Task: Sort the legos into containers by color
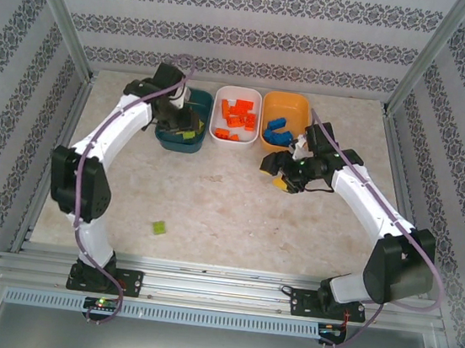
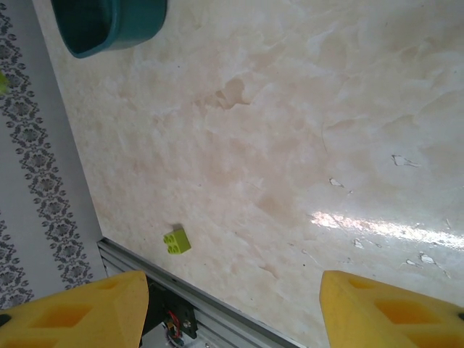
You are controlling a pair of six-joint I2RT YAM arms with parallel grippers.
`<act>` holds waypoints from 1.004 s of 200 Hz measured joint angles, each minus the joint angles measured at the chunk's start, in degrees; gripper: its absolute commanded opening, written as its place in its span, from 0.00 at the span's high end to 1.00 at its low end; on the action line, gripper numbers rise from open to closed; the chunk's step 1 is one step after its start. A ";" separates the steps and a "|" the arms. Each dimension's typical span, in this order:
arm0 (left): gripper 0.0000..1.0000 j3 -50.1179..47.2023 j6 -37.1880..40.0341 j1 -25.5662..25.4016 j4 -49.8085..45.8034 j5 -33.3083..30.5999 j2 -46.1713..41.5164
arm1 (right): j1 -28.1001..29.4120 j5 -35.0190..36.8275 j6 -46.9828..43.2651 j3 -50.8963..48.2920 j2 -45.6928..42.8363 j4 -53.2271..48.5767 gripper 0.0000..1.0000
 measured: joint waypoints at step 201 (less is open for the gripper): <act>0.28 -55.91 -23.91 -16.90 -2.54 -11.65 -29.90 | 4.20 -0.96 -2.16 -1.79 6.60 1.86 0.36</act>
